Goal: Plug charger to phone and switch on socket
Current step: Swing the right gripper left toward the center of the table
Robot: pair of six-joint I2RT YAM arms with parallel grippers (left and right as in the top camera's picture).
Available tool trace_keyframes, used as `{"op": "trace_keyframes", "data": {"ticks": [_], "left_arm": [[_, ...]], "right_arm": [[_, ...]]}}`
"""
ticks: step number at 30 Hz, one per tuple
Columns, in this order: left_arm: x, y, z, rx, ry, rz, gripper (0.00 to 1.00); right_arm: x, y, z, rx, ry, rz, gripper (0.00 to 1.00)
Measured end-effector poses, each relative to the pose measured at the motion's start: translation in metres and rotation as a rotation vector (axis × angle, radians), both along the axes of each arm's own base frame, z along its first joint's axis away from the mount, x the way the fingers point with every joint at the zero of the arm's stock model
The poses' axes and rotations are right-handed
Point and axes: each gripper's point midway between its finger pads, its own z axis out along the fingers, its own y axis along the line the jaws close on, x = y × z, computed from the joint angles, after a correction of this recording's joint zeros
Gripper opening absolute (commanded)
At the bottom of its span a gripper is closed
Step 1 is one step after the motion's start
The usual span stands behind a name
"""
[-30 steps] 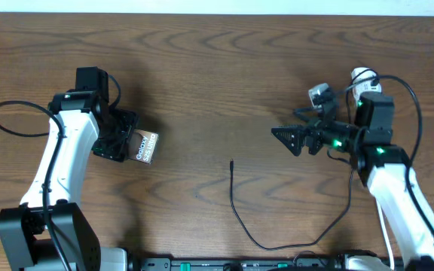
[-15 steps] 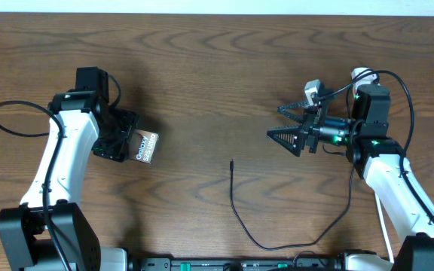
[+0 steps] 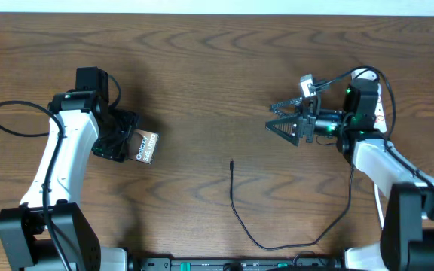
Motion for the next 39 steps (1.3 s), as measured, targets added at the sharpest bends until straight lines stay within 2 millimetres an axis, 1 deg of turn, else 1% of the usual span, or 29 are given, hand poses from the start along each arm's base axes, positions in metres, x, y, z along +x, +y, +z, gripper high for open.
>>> {"op": "trace_keyframes", "data": {"ticks": [4, 9, 19, 26, 39], "left_arm": [[0.000, 0.000, 0.000, 0.000, 0.000, 0.000, 0.07], [0.000, 0.000, 0.000, 0.000, 0.000, 0.000, 0.07], [0.000, 0.000, 0.000, 0.000, 0.000, 0.000, 0.07], [0.000, 0.000, 0.000, 0.000, -0.001, 0.000, 0.08], [0.000, 0.000, 0.000, -0.001, 0.000, 0.006, 0.07]], "right_arm": [[0.003, 0.001, -0.017, 0.025, 0.102, 0.011, 0.99], [0.007, 0.001, -0.027, 0.032, 0.163, 0.001, 0.99], [0.013, -0.001, -0.031, 0.021, 0.235, -0.048, 0.99], [0.009, 0.011, -0.030, 0.026, 0.287, -0.029, 0.99], [0.008, 0.016, -0.028, 0.037, 0.330, -0.022, 0.99]]}}
